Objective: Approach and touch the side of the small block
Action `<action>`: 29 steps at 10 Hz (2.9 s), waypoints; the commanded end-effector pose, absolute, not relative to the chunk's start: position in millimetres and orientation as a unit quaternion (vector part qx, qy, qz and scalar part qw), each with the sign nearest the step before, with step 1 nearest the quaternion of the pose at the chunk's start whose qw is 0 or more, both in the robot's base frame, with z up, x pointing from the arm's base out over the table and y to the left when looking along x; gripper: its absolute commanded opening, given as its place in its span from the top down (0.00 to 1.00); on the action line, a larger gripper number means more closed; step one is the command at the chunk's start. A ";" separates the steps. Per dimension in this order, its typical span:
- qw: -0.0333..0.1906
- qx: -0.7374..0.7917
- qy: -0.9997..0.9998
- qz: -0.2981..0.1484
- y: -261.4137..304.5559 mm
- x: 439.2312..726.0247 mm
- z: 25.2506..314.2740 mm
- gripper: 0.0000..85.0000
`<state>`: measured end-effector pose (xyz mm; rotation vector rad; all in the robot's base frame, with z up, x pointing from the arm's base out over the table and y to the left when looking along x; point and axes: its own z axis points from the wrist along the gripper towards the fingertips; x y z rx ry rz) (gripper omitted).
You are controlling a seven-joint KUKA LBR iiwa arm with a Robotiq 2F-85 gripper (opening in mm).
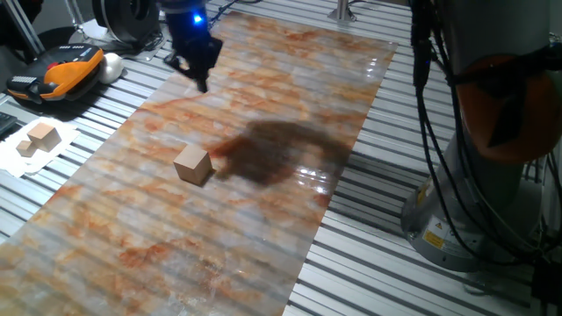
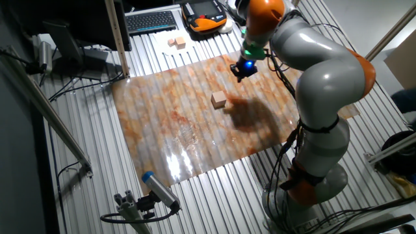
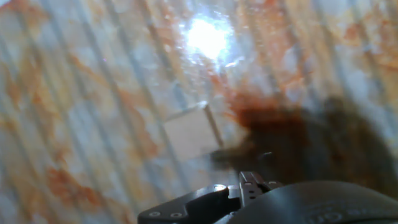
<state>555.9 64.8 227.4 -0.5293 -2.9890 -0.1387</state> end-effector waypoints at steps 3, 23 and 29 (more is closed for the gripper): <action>0.044 -0.203 -0.977 -0.040 134.2 563.9 215.2 1.00; -0.032 -0.256 -0.962 0.089 185.8 588.4 118.7 1.00; -0.051 -0.246 -0.960 0.121 182.9 584.8 89.0 1.00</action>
